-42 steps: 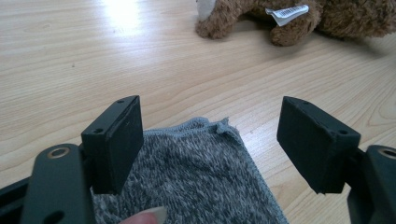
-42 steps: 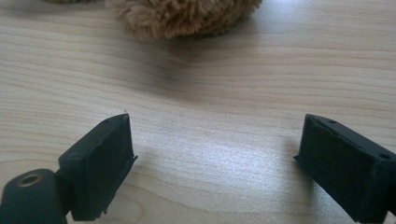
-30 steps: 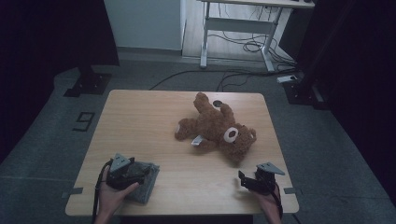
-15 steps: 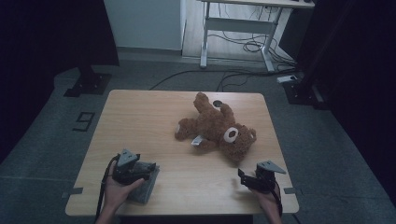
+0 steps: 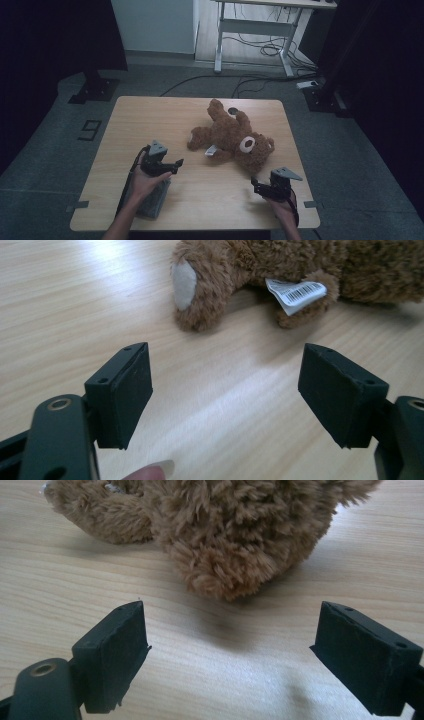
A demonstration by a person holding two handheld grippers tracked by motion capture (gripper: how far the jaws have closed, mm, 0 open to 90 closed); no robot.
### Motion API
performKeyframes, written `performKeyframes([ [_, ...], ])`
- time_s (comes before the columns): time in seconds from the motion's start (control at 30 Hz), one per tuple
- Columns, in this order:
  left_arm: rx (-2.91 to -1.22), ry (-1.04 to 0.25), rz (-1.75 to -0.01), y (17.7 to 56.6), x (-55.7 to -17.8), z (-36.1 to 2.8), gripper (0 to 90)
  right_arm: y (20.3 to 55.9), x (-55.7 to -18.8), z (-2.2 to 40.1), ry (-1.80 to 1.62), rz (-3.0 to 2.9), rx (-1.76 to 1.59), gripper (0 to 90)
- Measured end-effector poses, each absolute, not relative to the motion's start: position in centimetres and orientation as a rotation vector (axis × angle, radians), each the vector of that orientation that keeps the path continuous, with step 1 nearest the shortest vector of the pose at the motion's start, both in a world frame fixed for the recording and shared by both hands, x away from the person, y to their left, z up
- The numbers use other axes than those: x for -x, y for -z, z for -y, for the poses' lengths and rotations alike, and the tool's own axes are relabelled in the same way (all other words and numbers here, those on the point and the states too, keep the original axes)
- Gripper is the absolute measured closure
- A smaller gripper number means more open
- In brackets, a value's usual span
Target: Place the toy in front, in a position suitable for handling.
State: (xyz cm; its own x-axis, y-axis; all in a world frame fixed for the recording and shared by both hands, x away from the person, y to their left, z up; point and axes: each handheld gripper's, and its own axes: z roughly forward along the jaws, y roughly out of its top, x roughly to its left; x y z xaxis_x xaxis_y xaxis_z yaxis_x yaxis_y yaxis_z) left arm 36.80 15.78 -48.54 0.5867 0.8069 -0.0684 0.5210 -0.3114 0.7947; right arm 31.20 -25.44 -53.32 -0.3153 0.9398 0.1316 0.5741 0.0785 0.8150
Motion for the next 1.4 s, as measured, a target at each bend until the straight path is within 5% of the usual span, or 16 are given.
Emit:
performKeyframes([
  [1.27, -2.06, -0.426, -1.092, 52.2, -46.6, -9.6, 23.2, 52.7, -36.1, 24.6, -1.163, -1.929, -1.491, 13.4],
  [1.4, -2.057, -0.444, -1.099, 52.5, -47.3, -9.2, 28.6, 53.0, -36.7, 24.3, -1.16, -1.928, -1.502, 13.4],
])
